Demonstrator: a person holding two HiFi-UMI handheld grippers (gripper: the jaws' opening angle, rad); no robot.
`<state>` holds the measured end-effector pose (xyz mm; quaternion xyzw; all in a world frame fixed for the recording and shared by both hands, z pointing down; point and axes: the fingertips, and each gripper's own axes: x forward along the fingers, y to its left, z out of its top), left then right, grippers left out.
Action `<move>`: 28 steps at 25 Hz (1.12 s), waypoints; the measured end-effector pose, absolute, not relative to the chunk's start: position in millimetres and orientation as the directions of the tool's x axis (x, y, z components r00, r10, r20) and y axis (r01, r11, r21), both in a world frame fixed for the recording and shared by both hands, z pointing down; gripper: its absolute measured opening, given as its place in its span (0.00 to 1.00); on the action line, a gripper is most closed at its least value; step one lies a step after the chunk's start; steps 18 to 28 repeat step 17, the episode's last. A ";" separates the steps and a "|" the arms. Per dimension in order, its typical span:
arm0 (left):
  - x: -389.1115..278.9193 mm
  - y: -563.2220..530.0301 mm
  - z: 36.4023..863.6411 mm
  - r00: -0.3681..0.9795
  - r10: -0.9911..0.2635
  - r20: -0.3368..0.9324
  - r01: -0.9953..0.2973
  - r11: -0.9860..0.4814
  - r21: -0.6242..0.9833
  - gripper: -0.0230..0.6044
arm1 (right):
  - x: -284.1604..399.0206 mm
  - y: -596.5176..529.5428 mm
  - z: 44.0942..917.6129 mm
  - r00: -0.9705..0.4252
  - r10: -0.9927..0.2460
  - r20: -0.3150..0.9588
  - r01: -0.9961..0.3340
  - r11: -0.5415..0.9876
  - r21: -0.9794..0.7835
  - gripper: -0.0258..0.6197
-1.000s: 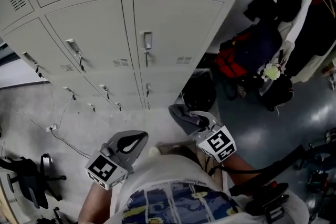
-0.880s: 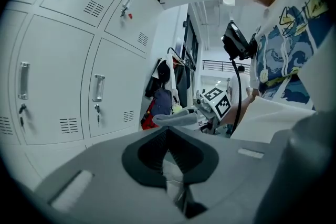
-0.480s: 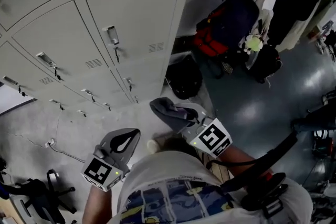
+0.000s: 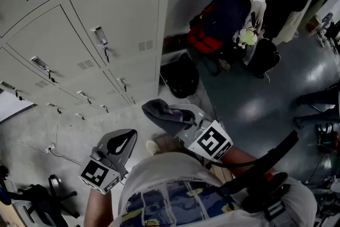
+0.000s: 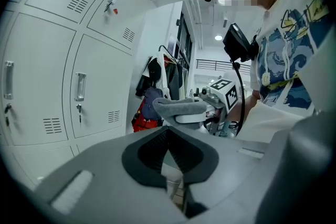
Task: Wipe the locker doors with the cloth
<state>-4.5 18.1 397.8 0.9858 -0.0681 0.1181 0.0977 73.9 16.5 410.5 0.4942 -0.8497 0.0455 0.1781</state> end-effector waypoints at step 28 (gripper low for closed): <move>16.2 145.6 390.4 0.957 -0.122 0.264 -0.169 -0.971 0.166 0.04 | 97.5 154.3 416.2 -0.452 -0.822 0.347 -0.856 0.509 0.091 0.18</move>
